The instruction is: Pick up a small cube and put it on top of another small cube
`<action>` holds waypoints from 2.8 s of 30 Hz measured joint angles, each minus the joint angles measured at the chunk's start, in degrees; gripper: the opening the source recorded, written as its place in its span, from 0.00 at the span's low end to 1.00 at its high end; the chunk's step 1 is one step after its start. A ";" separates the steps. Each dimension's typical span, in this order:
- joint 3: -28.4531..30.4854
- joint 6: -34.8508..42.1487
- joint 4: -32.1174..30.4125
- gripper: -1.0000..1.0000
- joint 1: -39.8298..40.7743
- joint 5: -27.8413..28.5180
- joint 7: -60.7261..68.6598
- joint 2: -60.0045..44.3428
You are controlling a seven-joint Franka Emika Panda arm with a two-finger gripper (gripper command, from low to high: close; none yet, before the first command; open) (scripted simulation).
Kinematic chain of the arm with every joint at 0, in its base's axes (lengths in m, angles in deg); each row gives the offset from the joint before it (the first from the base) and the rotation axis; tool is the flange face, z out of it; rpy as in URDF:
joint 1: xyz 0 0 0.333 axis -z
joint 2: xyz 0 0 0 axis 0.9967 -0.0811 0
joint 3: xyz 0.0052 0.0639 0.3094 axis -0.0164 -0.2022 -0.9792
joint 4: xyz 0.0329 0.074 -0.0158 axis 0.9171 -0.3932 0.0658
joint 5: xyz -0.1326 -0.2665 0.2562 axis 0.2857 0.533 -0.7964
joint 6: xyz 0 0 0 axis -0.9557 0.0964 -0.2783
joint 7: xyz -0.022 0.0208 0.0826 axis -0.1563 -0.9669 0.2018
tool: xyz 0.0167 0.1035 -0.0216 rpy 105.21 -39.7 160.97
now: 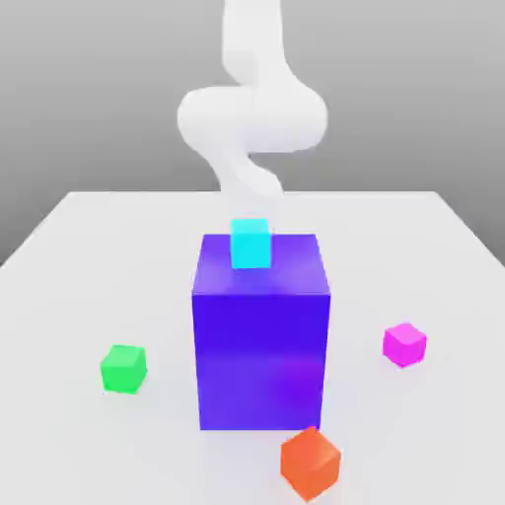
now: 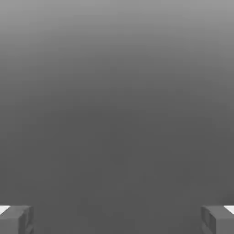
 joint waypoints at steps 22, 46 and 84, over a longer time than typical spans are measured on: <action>-20.25 -36.36 -31.31 0.50 -22.70 4.75 -20.74 -46.78; -8.87 -26.99 -28.56 0.00 -29.38 -4.89 -16.85 -41.49; 13.74 -15.72 -26.48 0.00 18.88 3.36 -22.66 -31.62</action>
